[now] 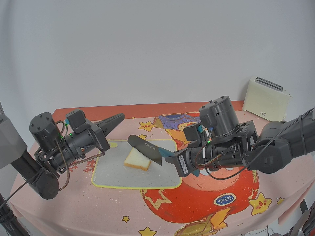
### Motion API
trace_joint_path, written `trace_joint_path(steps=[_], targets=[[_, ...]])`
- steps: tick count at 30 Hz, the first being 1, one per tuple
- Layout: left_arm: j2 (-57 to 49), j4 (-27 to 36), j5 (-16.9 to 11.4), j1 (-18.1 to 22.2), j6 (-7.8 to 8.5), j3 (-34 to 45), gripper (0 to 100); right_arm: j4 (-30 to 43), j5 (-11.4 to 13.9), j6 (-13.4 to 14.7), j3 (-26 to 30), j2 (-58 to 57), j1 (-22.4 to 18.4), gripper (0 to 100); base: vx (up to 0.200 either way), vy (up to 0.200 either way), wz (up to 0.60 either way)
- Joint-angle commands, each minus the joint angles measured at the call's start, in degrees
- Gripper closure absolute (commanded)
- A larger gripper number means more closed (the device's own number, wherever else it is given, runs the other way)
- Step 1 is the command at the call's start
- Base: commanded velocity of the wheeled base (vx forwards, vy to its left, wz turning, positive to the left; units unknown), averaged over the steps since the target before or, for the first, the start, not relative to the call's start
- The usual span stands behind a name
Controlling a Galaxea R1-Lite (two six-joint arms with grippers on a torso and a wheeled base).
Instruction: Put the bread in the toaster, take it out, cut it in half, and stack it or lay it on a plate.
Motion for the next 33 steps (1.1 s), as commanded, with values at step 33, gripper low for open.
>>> trace_joint_path(steps=[33], targets=[[-9.8, -1.0, 0.6, 3.4, 2.25, 2.8, 100, -5.9, -7.6, 5.6, 12.6, -19.0, -7.1, 100, 0.000, 0.000, 0.00]])
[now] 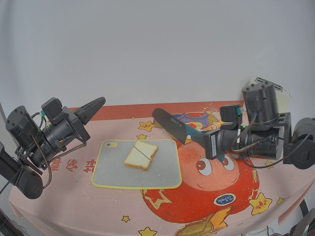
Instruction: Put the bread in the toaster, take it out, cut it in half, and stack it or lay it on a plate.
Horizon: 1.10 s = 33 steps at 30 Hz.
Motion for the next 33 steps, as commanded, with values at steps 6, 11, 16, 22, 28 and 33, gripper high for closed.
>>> trace_joint_path(steps=[6, 11, 16, 22, 28, 33], targets=[[-0.2, -1.0, 2.3, -0.2, 1.13, -1.1, 100, -0.1, -6.6, 6.4, 6.5, -11.5, -6.4, 100, 0.000, 0.000, 0.00], [-1.1, -1.0, 2.5, -0.4, 1.04, -1.5, 100, -0.1, -9.5, 10.6, 10.1, -13.1, -5.2, 100, 0.000, 0.000, 0.00], [-1.1, -1.0, 2.8, -0.4, 1.13, -1.1, 100, -5.9, -9.7, 13.0, 13.9, -10.0, -4.6, 100, 0.000, 0.000, 0.00], [-1.3, -1.0, 2.9, -0.4, 1.92, -1.3, 100, -18.2, -12.3, 13.0, 18.3, -6.2, -4.4, 100, 0.000, 0.000, 0.00], [-2.0, -1.0, 2.8, -0.4, 1.83, -1.0, 100, -21.9, -12.9, 13.8, 20.5, -3.8, -4.8, 100, 0.000, 0.000, 0.00], [-2.0, -1.0, 2.8, -0.5, 1.92, -0.8, 100, -22.0, -14.6, 15.2, 20.8, -2.2, -4.6, 100, 0.000, 0.000, 0.00]])
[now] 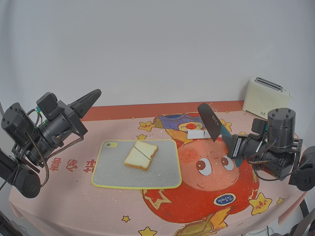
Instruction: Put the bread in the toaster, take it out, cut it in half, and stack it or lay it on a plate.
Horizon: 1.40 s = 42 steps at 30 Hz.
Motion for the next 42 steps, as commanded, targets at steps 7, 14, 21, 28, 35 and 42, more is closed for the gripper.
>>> trace_joint_path(steps=[7, 14, 21, 28, 35, 42], targets=[[-0.2, -1.0, 0.0, 0.0, 0.05, 0.2, 100, -0.1, -0.6, 0.2, 0.2, 2.0, -0.3, 100, 0.000, 0.000, 0.00], [-0.8, -1.0, 0.1, -1.5, -0.03, 0.3, 100, -0.1, -0.7, 0.2, 0.5, 2.5, -0.3, 100, 0.000, 0.000, 0.00], [-1.0, -1.0, 0.1, -1.7, 0.05, 0.6, 100, -0.1, -0.7, 0.2, 0.5, 3.5, -0.4, 100, 0.000, 0.000, 0.00], [-1.0, -1.0, 0.2, -1.7, -0.03, 0.7, 100, -0.1, -0.6, 0.1, 0.9, 3.7, -0.8, 100, 0.000, 0.000, 0.00], [-1.0, -1.0, 0.2, -1.7, 0.05, 0.7, 100, -0.1, -0.6, 0.1, 1.2, 3.8, -1.3, 100, 0.000, 0.000, 0.00], [-0.9, -1.0, 0.2, -1.7, 0.05, 0.9, 100, -0.1, -0.6, 0.1, 1.3, 3.8, -1.2, 100, 0.000, 0.000, 0.00]])
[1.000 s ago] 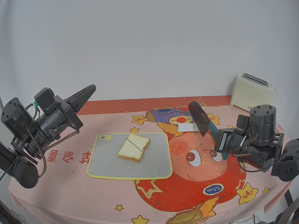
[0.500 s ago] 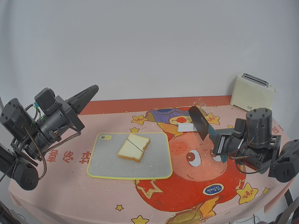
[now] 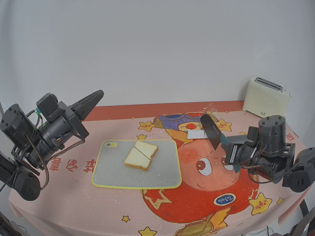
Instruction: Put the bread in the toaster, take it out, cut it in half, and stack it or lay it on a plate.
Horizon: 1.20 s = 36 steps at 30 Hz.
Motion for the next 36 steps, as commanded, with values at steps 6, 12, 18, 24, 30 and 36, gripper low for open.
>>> trace_joint_path(steps=[6, 12, 18, 24, 30, 36], targets=[[0.1, -1.0, 0.0, 0.0, -0.01, 0.2, 100, 0.0, 0.1, 0.0, 0.6, 0.2, 0.1, 100, 0.000, 0.000, 0.00], [0.0, -1.0, 0.0, 0.0, -0.01, 0.2, 100, 0.0, 0.1, 0.0, 0.6, 0.2, 0.2, 100, 0.000, 0.000, 0.00], [0.0, -1.0, 0.0, 0.0, -0.01, 0.2, 100, 0.0, 0.0, 0.0, 1.1, 0.9, 0.6, 100, 0.000, 0.000, 0.00], [0.0, -1.0, 0.0, 0.0, -0.01, 0.2, 100, 0.0, -1.1, -0.1, 1.7, 3.1, 1.0, 100, 0.000, 0.000, 0.00], [0.1, -1.0, -0.1, 0.0, -0.01, 0.3, 100, 0.0, -1.6, -0.1, 1.9, 3.3, 1.7, 100, 0.000, 0.000, 0.00], [0.0, -1.0, -0.1, 0.0, -0.01, 0.3, 100, 0.0, -1.6, -0.1, 2.7, 3.3, 2.1, 100, 0.000, 0.000, 0.00]])
